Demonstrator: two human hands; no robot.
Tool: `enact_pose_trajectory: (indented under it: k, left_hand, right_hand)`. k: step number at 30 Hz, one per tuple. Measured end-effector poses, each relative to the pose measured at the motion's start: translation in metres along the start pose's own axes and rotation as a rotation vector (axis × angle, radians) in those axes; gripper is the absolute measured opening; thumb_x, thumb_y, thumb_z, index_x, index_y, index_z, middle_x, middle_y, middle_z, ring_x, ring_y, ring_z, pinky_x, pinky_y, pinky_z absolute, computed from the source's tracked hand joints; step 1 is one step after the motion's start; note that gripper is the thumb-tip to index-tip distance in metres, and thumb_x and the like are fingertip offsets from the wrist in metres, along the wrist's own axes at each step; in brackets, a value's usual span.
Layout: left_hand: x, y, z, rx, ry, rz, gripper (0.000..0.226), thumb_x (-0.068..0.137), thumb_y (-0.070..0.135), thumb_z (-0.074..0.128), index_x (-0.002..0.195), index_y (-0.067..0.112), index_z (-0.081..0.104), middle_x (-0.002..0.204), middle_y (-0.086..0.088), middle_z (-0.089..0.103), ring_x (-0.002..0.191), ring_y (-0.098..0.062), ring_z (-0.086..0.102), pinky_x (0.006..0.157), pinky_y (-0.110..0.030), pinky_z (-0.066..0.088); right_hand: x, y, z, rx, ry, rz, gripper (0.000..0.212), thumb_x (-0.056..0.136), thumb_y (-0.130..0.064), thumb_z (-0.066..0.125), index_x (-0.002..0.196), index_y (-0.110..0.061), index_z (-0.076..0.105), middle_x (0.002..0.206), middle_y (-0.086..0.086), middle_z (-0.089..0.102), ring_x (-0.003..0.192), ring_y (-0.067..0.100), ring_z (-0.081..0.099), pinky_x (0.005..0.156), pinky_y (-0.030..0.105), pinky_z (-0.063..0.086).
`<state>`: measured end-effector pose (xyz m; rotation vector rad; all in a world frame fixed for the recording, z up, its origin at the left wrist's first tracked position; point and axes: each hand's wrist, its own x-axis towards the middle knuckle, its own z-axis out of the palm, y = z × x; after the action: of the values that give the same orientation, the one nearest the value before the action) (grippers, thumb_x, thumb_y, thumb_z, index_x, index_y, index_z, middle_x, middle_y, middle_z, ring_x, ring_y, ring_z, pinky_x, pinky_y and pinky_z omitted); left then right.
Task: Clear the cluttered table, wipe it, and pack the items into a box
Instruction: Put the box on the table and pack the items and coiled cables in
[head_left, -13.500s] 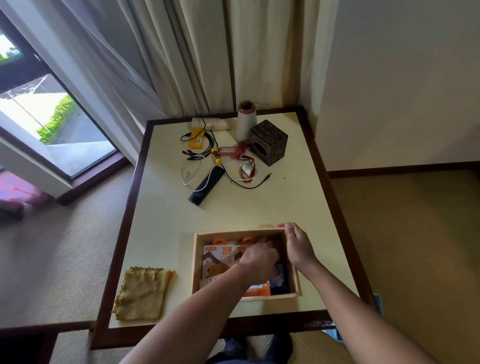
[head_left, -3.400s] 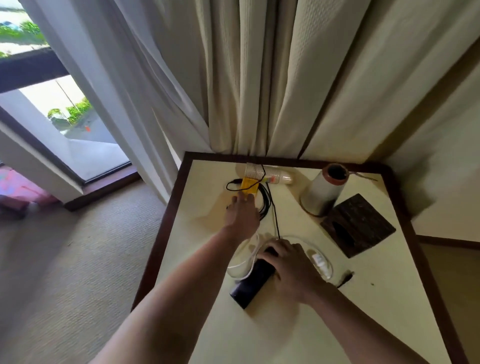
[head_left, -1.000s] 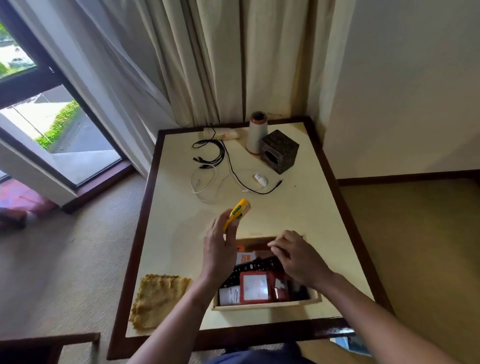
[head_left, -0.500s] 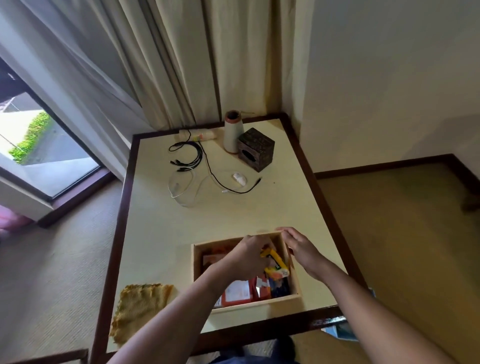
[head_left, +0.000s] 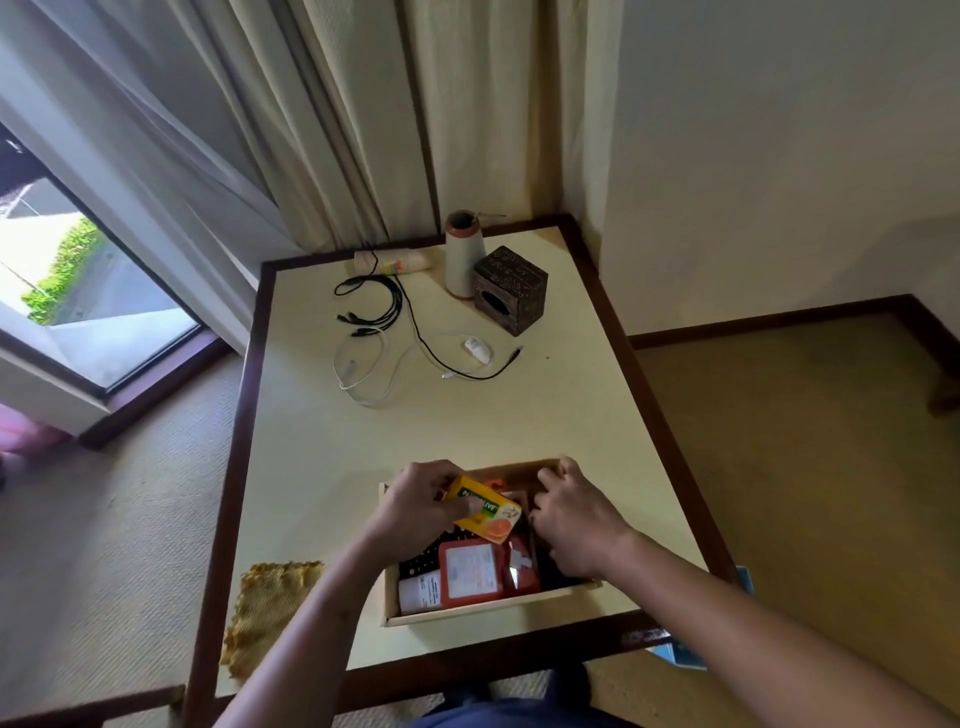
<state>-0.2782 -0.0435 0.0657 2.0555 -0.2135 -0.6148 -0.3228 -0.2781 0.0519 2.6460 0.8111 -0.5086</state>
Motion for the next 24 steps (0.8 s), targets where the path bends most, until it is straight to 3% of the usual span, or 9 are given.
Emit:
enact_pose_trajectory:
  k: [3,9,13,17,20,24]
  left_hand:
    - [-0.004,-0.004,-0.010,-0.025,0.023,-0.013,0.025,0.075,0.036,0.082,0.095,0.022,0.075,0.088,-0.006,0.078,0.083,-0.030,0.076,0.073,-0.060,0.060]
    - [-0.008,0.002,-0.010,-0.103,0.012,0.006,0.034,0.073,0.041,0.083,0.100,0.022,0.074,0.095,-0.005,0.079,0.090,-0.027,0.077,0.079,-0.057,0.062]
    - [-0.004,0.012,0.000,-0.130,0.025,0.021,0.029,0.080,0.014,0.088,0.104,0.013,0.071,0.096,-0.005,0.079,0.089,-0.022,0.078,0.081,-0.051,0.064]
    - [0.000,0.026,0.020,0.008,0.001,0.043,0.028,0.081,0.015,0.088,0.102,0.016,0.070,0.093,0.002,0.078,0.086,-0.012,0.076,0.074,-0.036,0.065]
    - [0.005,0.035,0.046,0.147,-0.062,0.107,0.023,0.089,0.008,0.077,0.109,0.017,0.071,0.100,0.004,0.075,0.089,-0.010,0.074,0.074,-0.029,0.063]
    - [0.021,0.031,0.077,0.296,-0.130,0.150,0.017,0.086,0.002,0.066,0.096,0.016,0.068,0.099,0.002,0.065,0.087,-0.017,0.063,0.071,-0.027,0.055]
  right_hand:
    - [0.008,-0.004,-0.004,-0.052,-0.051,-0.003,0.019,0.087,-0.027,0.062,0.097,-0.017,0.074,0.096,0.006,0.074,0.114,0.032,0.052,0.112,0.057,0.022]
    - [0.015,0.008,0.000,-0.037,0.047,-0.010,0.021,0.088,-0.038,0.065,0.084,-0.020,0.075,0.082,-0.001,0.075,0.101,0.023,0.058,0.102,0.050,0.025]
    - [0.019,0.019,-0.010,0.013,0.135,-0.002,0.020,0.093,-0.029,0.056,0.085,-0.021,0.073,0.081,0.000,0.073,0.089,0.022,0.060,0.089,0.043,0.034]
    - [0.028,0.041,-0.014,0.275,0.121,0.148,0.021,0.095,-0.022,0.054,0.097,-0.016,0.074,0.098,0.004,0.070,0.093,0.025,0.065,0.068,0.032,0.043]
    - [0.033,0.049,-0.013,0.370,0.141,0.187,0.020,0.092,-0.026,0.058,0.090,-0.018,0.075,0.096,0.004,0.070,0.087,0.027,0.067,0.063,0.030,0.042]
    - [0.036,0.050,-0.012,0.370,0.198,0.186,0.022,0.094,-0.027,0.055,0.085,-0.017,0.072,0.093,0.002,0.066,0.082,0.027,0.066,0.061,0.031,0.036]
